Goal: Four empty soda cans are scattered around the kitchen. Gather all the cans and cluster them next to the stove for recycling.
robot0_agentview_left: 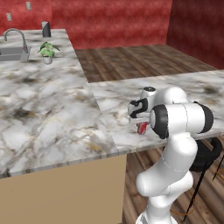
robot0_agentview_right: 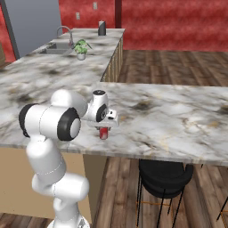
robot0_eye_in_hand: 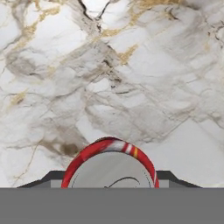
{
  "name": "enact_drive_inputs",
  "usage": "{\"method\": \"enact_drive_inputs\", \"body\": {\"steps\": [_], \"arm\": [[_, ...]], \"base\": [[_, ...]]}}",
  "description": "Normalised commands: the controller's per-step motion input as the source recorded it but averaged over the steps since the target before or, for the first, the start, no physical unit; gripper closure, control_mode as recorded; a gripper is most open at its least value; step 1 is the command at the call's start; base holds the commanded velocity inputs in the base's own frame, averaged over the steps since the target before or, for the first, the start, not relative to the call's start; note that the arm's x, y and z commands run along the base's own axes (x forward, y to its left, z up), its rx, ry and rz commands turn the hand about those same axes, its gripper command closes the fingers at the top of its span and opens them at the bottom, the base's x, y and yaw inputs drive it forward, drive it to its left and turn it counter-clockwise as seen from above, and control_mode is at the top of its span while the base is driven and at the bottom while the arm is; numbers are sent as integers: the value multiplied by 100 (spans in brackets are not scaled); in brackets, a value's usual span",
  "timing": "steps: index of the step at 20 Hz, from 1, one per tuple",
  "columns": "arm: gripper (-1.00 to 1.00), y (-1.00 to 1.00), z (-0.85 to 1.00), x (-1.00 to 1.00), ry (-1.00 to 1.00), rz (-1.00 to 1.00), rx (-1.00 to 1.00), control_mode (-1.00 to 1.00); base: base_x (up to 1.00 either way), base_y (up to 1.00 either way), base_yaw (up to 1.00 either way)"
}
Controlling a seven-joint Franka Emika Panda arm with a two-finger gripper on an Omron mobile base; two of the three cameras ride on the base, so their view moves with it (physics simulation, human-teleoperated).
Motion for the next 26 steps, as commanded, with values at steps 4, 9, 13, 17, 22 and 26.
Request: {"method": "enact_drive_inputs", "body": {"steps": [4,9,13,17,22,26], "arm": [[100,0,0,-2,14,-1,3,-100],[100,0,27,-19,14,0,6,-100],[100,0,44,-28,3,0,0,-100],[100,0,48,-29,2,0,0,-100],[100,5,37,-32,8,0,0,-100],[100,12,24,-25,14,0,0,-100]], "base": [[0,0,0],[0,0,0],[0,0,0],[0,0,0],[0,0,0],[0,0,0]]}}
